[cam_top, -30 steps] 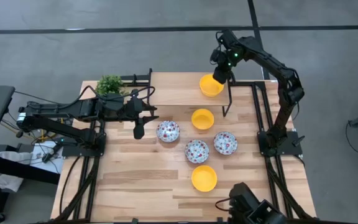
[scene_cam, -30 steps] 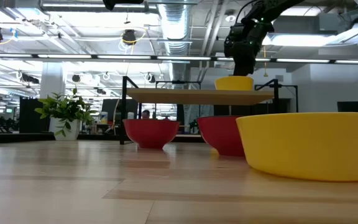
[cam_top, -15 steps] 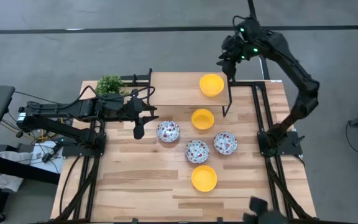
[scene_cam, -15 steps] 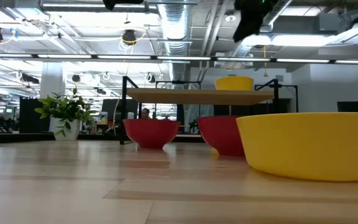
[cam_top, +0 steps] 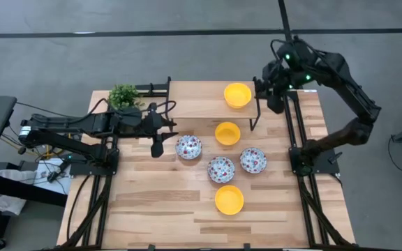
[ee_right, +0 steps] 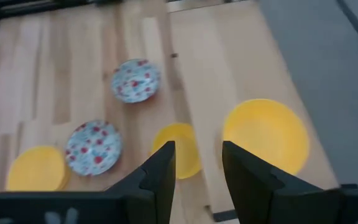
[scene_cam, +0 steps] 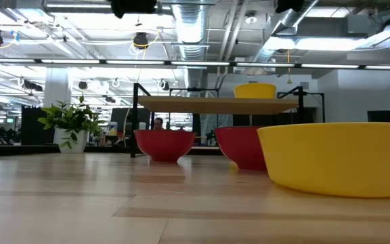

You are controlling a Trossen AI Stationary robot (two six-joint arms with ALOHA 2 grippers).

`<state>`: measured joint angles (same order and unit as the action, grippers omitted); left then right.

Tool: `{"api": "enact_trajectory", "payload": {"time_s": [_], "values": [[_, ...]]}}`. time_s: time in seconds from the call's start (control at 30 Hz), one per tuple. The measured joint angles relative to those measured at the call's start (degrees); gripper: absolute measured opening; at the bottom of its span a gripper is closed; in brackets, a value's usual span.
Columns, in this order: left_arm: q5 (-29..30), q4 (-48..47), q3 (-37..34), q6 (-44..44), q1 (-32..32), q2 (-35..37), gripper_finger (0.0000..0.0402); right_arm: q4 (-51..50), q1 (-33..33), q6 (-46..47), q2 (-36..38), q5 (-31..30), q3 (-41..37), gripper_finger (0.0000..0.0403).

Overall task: Pick & Place Mini bowls
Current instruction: Stack the top yellow bowl on top of the yellow bowl on the shelf

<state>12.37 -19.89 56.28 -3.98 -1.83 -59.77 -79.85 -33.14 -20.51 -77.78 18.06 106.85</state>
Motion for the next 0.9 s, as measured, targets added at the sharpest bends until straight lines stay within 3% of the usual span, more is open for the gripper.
{"api": "enact_trajectory", "payload": {"time_s": [0.37, 0.53, 0.73, 0.9], "values": [[-0.08, 4.69, -5.27, 1.50, 0.00, 0.00, 0.0150, 5.85, 9.57, 2.55, 3.46, -0.09, -9.92, 0.0116], [-0.04, 5.47, -5.97, 1.45, 0.00, 0.02, 0.0150, 6.96, 15.07, -0.68, 3.48, -0.18, -15.48, 0.0116], [0.06, 6.17, -6.89, 1.40, 0.00, 0.02, 0.0150, 10.48, 20.43, -0.77, 0.41, -0.55, -21.34, 0.0116], [0.06, 6.53, -7.40, 1.30, 0.00, 0.02, 0.0150, 13.75, 22.58, -0.90, -4.47, -4.37, -23.49, 0.0116]]}}
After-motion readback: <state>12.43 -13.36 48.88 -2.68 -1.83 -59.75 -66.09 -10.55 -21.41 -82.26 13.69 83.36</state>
